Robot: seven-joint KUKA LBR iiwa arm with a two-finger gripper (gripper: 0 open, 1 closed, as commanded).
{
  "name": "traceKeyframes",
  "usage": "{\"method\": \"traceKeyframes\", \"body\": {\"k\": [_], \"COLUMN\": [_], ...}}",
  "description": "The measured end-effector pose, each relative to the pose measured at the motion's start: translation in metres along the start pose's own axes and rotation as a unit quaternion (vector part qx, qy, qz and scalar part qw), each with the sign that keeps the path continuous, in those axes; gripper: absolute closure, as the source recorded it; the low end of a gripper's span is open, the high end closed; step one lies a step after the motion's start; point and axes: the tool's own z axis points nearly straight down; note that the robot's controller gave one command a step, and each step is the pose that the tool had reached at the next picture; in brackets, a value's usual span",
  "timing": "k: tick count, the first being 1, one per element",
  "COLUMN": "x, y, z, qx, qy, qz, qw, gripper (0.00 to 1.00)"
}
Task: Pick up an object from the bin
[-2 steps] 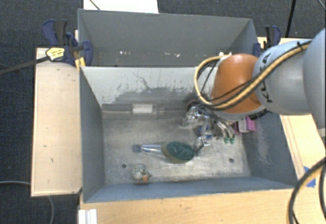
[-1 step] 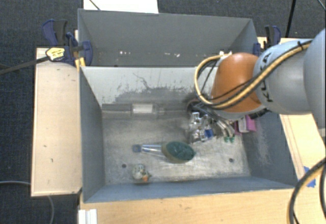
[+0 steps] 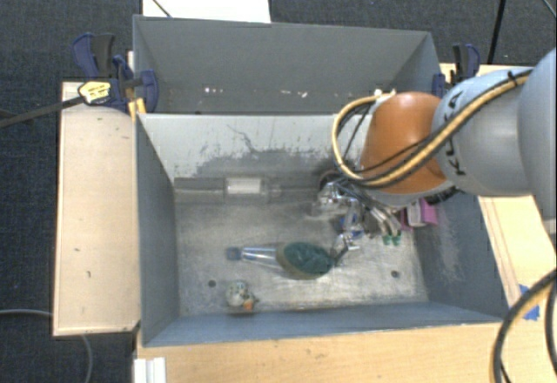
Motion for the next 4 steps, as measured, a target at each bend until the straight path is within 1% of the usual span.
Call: {"method": "traceKeyframes", "body": {"k": [1, 2, 3, 4], "x": [-0.001, 0.000, -0.001, -0.012], "y": [0.000, 0.000, 0.000, -0.016], "z": [-0.002, 0.000, -0.002, -0.121], "qx": [0.000, 0.000, 0.000, 0.000], "qy": [-0.0021, 0.0000, -0.0021, -0.0004], "qz": [0.000, -0.001, -0.001, 0.202], "qw": [1.0000, 1.0000, 1.0000, 0.9794], "gripper": [1.00, 0.00, 1.00, 1.00]}}
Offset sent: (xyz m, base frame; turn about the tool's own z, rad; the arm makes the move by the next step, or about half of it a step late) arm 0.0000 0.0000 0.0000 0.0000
